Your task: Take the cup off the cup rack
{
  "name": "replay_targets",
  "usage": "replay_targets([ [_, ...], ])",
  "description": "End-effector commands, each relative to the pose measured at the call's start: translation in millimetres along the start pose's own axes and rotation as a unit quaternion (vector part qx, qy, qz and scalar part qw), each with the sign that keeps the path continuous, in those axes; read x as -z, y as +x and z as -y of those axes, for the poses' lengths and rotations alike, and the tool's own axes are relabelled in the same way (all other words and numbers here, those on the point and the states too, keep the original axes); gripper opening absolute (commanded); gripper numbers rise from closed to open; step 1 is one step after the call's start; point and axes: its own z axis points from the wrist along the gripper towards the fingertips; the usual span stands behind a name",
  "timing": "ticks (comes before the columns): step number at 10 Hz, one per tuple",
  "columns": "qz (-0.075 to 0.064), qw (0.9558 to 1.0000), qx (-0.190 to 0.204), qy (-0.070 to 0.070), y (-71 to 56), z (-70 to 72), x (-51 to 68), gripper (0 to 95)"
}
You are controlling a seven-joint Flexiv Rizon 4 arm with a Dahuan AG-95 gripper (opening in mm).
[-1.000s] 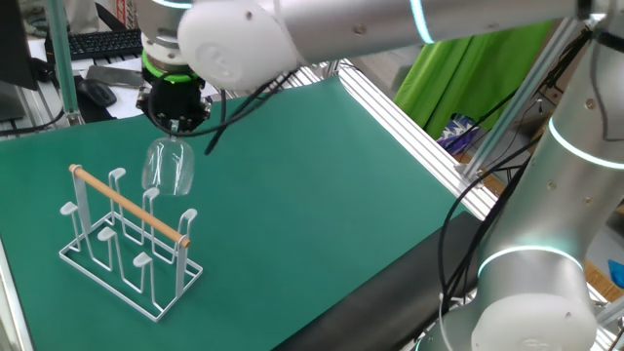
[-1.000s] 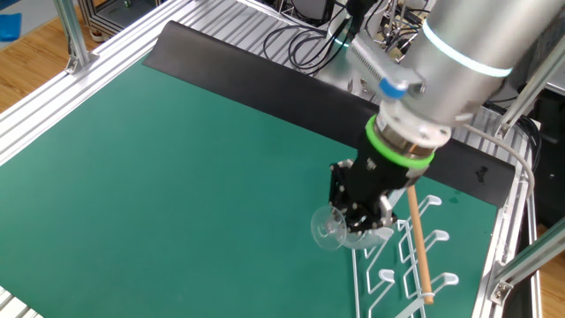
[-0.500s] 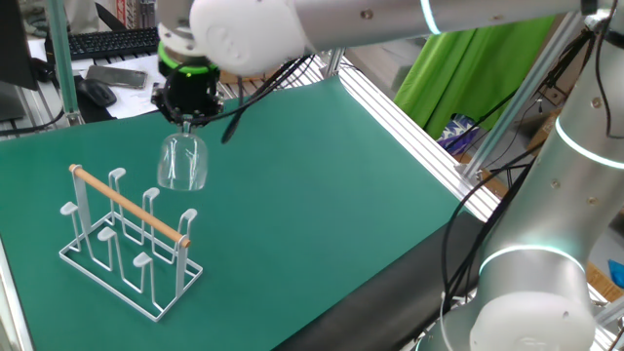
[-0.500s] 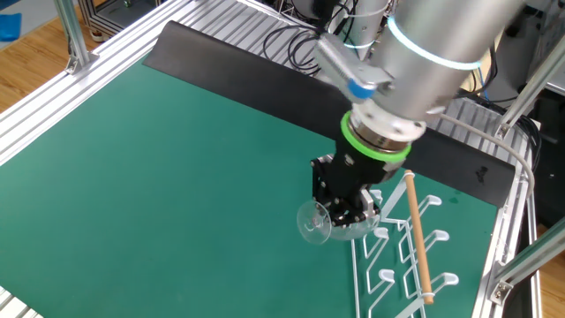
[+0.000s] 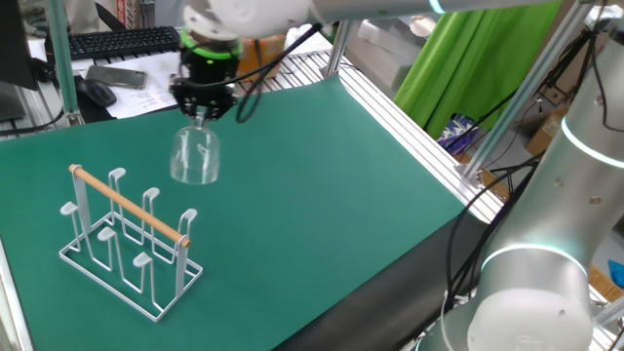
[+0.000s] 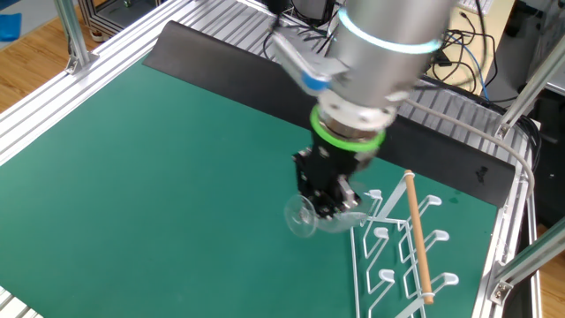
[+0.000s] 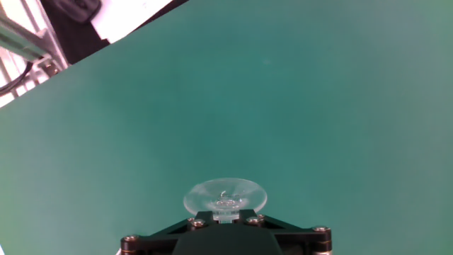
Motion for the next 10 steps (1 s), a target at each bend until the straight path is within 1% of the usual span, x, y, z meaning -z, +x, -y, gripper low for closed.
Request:
replay_targets([
  [1,-0.015,0.9999,0.001,0.007,-6.0,5.4,-3.3,0.0],
  [2,-0.026,0.9997,0.001,0.002,-8.0,9.3,-4.2,0.0],
  [3,-0.031,0.9995,0.003,0.003,-8.6,11.5,-4.2,0.0],
  [4,-0.032,0.9995,0.003,0.004,-8.6,11.8,-4.1,0.0],
  [5,-0.033,0.9995,0.003,0.004,-8.5,11.9,-4.0,0.0],
  [8,-0.025,0.9996,0.005,0.007,-7.9,13.4,-5.5,0.0],
  [10,-0.025,0.9995,0.016,0.006,-12.0,19.3,-11.3,0.0],
])
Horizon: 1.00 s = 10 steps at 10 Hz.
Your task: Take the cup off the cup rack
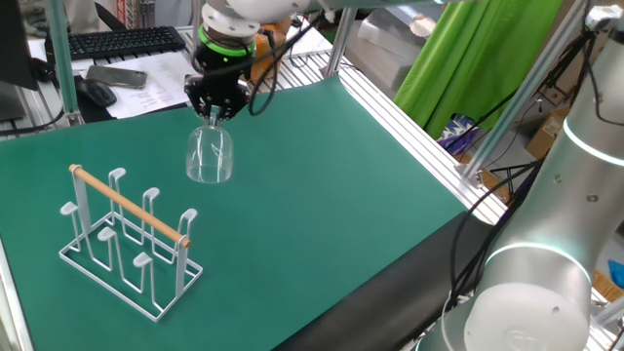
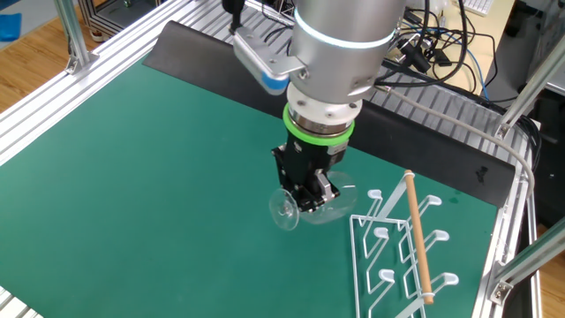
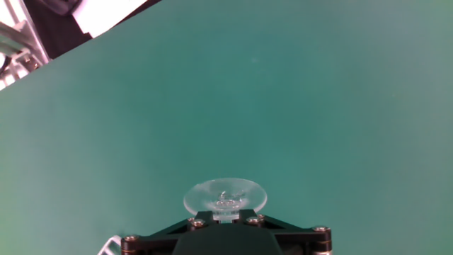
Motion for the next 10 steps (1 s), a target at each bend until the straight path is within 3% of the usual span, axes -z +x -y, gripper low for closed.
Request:
replay_targets([
  [1,-0.002,0.9999,0.011,0.000,-6.2,6.3,-7.3,0.0],
  [6,0.006,0.9998,0.017,0.000,-4.2,10.5,-34.8,0.0],
  [10,-0.002,0.9999,0.015,-0.003,-5.8,12.9,-45.2,0.0],
])
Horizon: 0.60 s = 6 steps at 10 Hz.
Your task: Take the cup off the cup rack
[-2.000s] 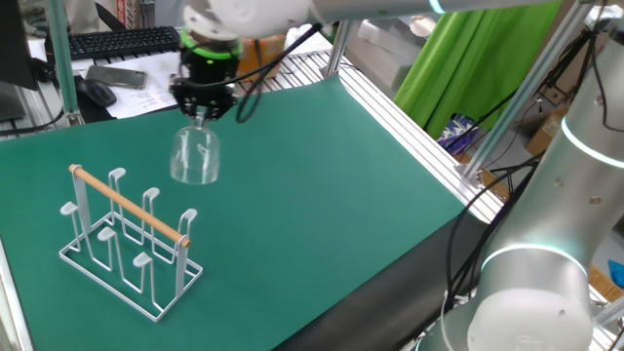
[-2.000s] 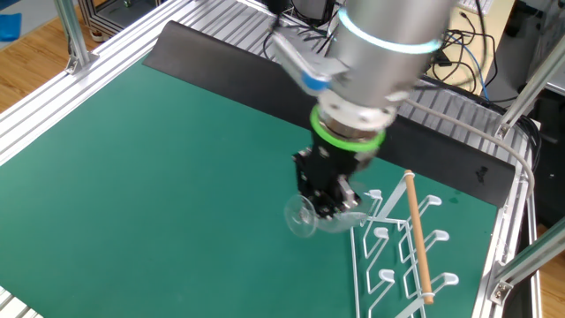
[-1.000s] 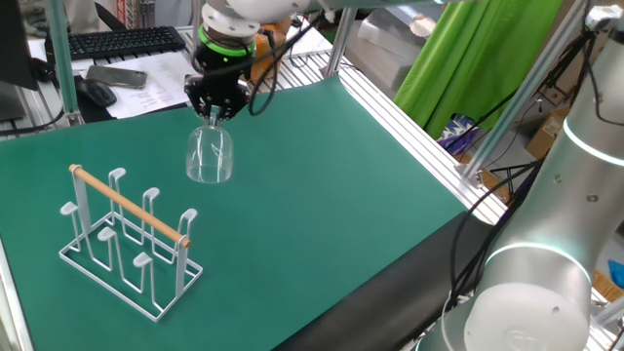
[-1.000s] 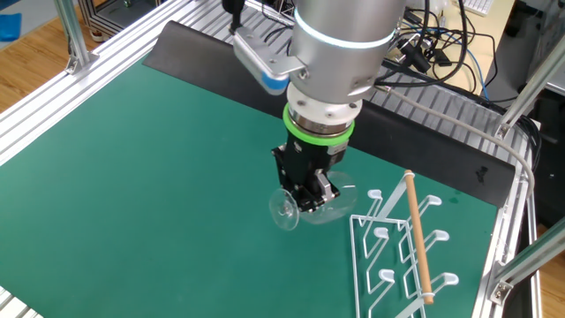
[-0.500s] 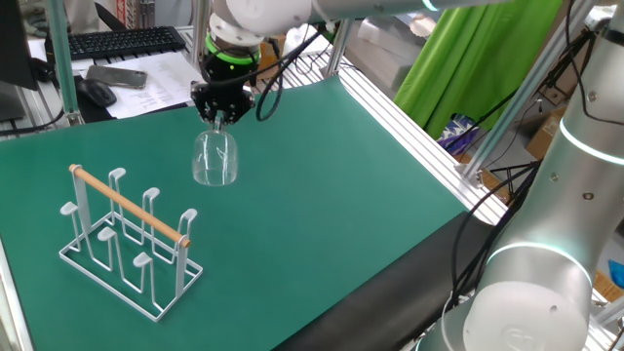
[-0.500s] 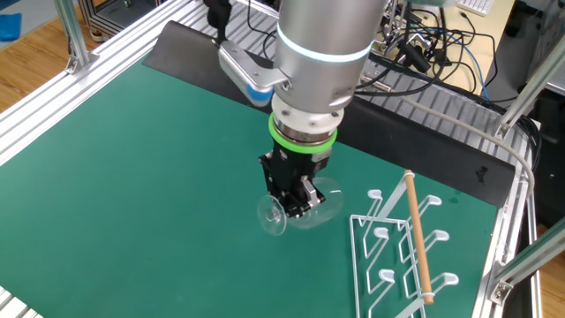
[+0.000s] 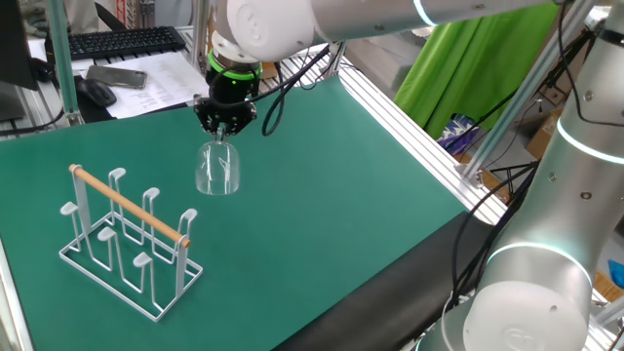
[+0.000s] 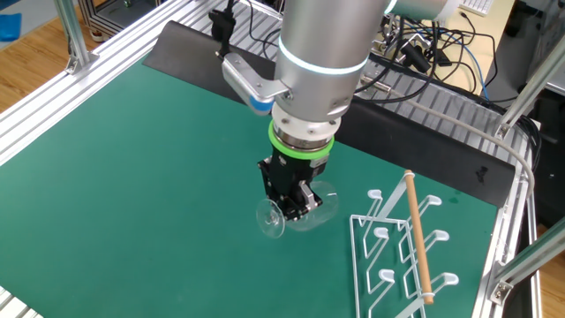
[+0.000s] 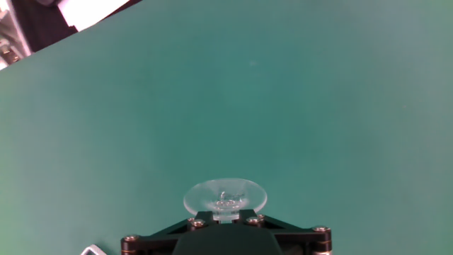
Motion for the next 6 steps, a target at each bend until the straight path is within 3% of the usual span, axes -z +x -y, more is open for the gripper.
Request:
replay_targets([
  [1,-0.001,1.0000,-0.003,-0.002,-1.1,-2.2,-6.1,0.0],
  [6,0.003,1.0000,0.000,-0.005,-2.3,-4.3,-20.8,0.0],
])
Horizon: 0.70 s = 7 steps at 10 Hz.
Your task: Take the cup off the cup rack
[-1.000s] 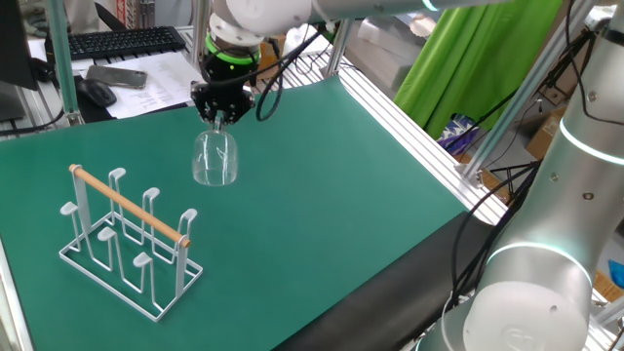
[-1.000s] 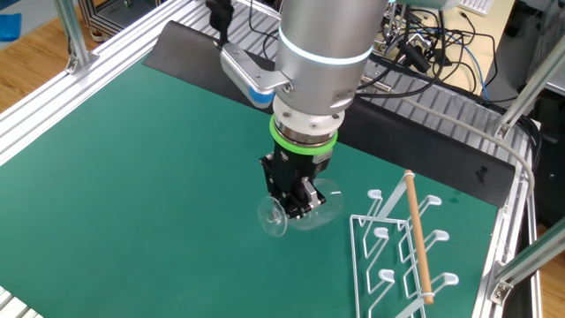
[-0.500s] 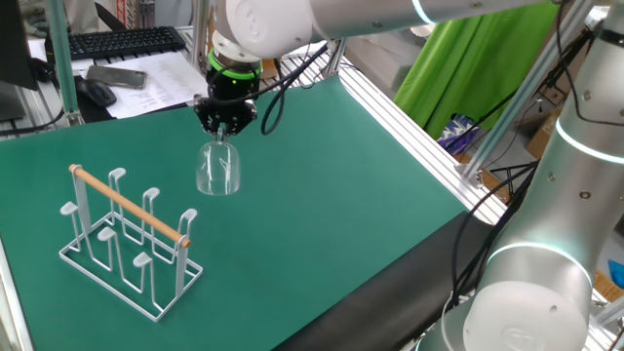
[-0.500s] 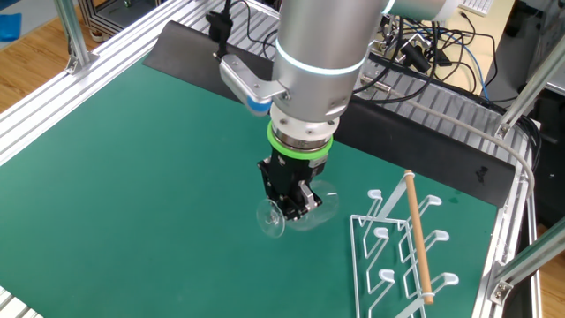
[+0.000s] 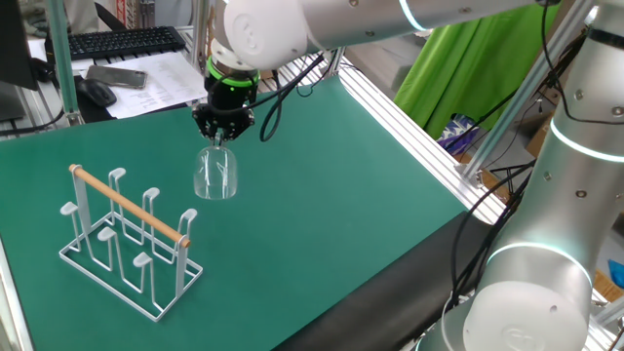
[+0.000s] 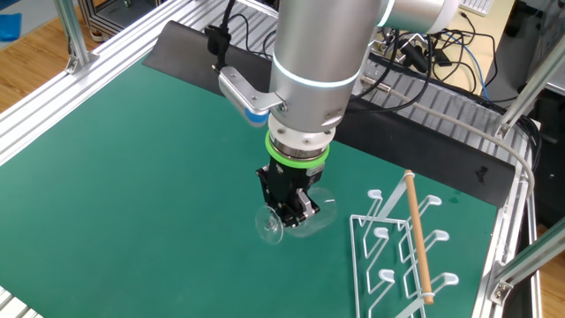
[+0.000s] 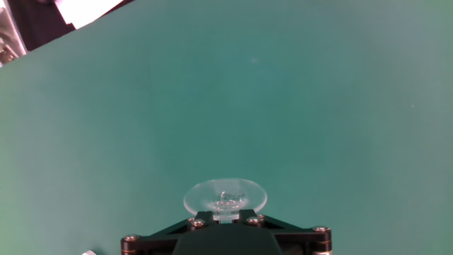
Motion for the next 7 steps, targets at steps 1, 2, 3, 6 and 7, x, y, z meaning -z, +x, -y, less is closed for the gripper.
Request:
replay_targets([
  [1,-0.001,1.0000,0.000,-0.002,-2.2,-2.3,-3.6,0.0],
  [2,-0.001,1.0000,0.000,-0.002,-2.2,-2.2,-3.6,0.0],
  [3,-0.002,1.0000,-0.001,-0.003,-2.2,-2.3,-3.6,0.0],
  [6,-0.010,0.9999,-0.008,-0.010,-2.1,-2.4,-3.2,0.0],
  [7,-0.010,0.9999,-0.009,-0.010,-2.1,-2.4,-3.2,0.0],
])
